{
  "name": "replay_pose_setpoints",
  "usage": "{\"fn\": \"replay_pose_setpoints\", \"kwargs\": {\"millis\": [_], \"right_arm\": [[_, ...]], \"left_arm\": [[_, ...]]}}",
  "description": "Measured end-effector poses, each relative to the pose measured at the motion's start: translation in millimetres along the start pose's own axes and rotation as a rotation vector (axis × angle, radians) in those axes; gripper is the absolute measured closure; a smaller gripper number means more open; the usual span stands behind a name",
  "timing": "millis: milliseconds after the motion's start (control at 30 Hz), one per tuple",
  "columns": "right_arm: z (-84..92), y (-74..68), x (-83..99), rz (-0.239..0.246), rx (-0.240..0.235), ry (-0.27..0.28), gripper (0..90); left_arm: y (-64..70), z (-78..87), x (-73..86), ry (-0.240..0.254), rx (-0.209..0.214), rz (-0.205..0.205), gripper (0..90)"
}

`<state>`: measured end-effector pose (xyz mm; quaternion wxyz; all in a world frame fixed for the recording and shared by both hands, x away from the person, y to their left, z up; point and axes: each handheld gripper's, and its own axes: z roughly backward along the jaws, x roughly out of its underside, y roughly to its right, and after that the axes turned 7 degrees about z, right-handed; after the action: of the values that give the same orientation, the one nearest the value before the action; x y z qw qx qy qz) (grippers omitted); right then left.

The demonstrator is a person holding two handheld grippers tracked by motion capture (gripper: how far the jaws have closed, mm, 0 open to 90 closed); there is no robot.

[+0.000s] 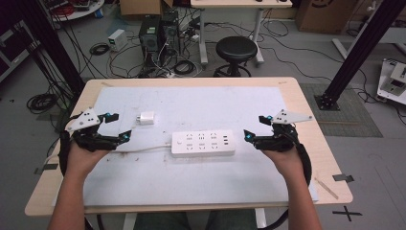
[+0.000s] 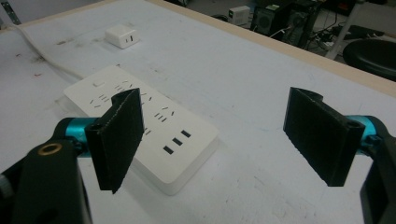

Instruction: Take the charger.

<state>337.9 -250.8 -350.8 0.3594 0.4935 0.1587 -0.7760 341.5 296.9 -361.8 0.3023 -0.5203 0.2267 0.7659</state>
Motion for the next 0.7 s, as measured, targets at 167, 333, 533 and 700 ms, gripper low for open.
{"fn": "replay_pose_setpoints", "kwargs": {"millis": [167, 333, 533, 700], "right_arm": [[2.1, -1.7, -0.4, 0.002, -0.002, -0.011, 20.7], [1.6, -4.8, 0.7, 0.015, -0.026, -0.007, 20.7], [-2.3, -9.7, 2.9, 0.028, -0.044, -0.023, 20.7], [0.0, -8.7, 4.0, 0.027, -0.035, -0.017, 20.7]], "left_arm": [[-2.4, -1.7, -7.0, -0.019, -0.013, -0.014, 19.6], [-12.7, -15.3, -17.8, -0.068, -0.016, -0.033, 19.6], [-31.8, -39.4, -24.1, -0.080, -0.009, -0.034, 19.6], [-47.0, -66.1, -30.5, -0.167, 0.015, -0.070, 19.6]]}}
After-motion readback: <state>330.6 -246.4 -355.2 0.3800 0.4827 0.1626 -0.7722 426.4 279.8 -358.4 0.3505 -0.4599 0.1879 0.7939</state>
